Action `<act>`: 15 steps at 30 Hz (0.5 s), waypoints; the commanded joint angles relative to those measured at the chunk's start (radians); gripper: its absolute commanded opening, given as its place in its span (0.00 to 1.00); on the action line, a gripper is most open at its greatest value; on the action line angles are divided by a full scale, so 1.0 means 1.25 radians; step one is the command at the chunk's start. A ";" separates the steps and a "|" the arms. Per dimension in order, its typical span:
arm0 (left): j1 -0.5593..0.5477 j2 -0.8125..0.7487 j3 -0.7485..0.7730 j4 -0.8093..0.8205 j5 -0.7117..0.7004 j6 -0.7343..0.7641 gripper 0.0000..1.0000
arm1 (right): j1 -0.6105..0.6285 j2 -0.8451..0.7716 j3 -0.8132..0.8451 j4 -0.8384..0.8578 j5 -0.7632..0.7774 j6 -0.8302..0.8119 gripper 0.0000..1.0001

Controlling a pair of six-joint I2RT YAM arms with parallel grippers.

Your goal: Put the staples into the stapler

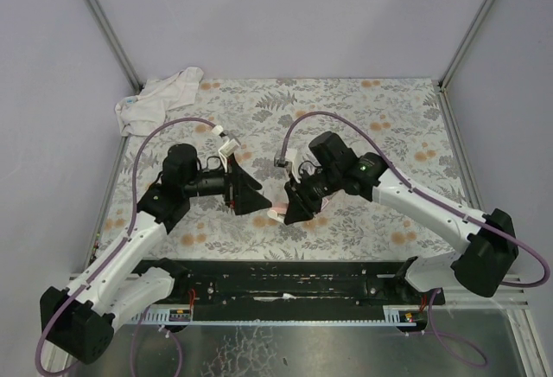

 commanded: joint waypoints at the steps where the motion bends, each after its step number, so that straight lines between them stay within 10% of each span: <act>1: -0.012 0.022 0.010 -0.011 0.141 0.033 0.93 | 0.005 -0.040 0.081 -0.045 -0.167 0.006 0.15; 10: -0.081 0.034 0.031 -0.011 0.194 0.042 0.92 | 0.005 -0.025 0.125 -0.081 -0.208 -0.004 0.15; 15: -0.085 0.052 0.032 -0.011 0.200 0.043 0.76 | 0.005 -0.020 0.136 -0.108 -0.207 -0.018 0.15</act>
